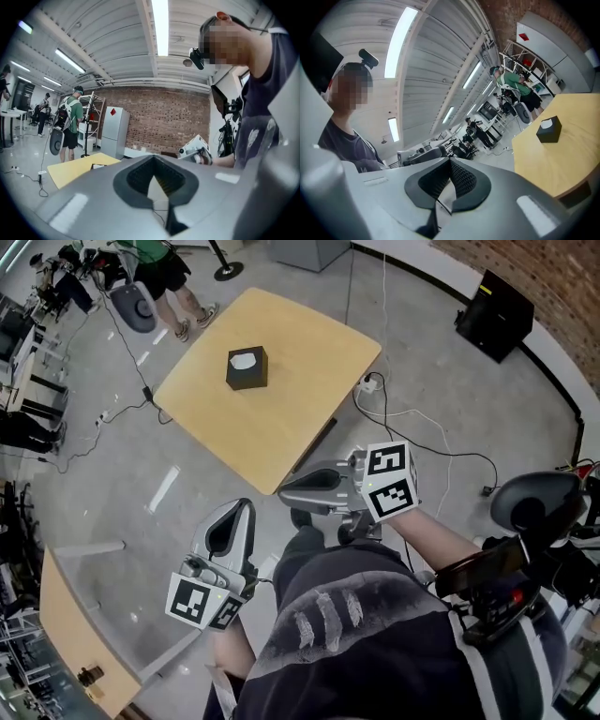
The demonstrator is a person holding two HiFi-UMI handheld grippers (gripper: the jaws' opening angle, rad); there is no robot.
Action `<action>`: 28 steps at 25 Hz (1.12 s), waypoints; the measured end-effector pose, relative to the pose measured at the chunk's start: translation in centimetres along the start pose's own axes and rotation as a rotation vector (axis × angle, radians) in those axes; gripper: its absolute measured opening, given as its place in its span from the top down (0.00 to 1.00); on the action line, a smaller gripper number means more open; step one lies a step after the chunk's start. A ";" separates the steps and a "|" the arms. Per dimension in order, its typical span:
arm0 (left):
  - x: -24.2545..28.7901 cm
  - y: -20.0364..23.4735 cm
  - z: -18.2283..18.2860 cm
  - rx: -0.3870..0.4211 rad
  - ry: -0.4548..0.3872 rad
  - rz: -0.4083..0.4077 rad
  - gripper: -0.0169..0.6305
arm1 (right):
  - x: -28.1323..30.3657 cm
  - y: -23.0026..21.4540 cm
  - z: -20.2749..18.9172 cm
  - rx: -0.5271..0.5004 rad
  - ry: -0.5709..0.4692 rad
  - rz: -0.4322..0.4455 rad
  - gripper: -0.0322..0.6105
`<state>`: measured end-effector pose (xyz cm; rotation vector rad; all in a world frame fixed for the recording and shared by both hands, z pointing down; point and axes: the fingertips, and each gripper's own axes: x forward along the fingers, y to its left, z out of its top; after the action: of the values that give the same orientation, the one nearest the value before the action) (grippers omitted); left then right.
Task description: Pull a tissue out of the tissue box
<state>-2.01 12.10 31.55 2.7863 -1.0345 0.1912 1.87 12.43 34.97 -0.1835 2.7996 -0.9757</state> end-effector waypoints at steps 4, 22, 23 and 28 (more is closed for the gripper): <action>2.0 1.8 -0.2 -0.046 0.000 -0.048 0.97 | -0.9 -1.7 1.4 0.011 -0.026 -0.074 0.95; 5.9 17.1 -0.3 -0.096 0.017 -0.127 0.97 | 6.6 -11.6 5.0 -0.010 0.137 -0.350 0.95; 6.1 17.8 -0.5 -0.100 0.020 -0.134 0.97 | 7.1 -12.0 5.2 -0.019 0.146 -0.362 0.95; 7.6 20.8 -1.8 -0.109 0.051 -0.164 0.97 | 8.6 -13.9 6.0 -0.060 0.191 -0.429 0.95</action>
<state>-10.06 -7.90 36.90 2.7354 -0.7758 0.1788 -4.54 -3.48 37.96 -0.7629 3.0327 -1.0392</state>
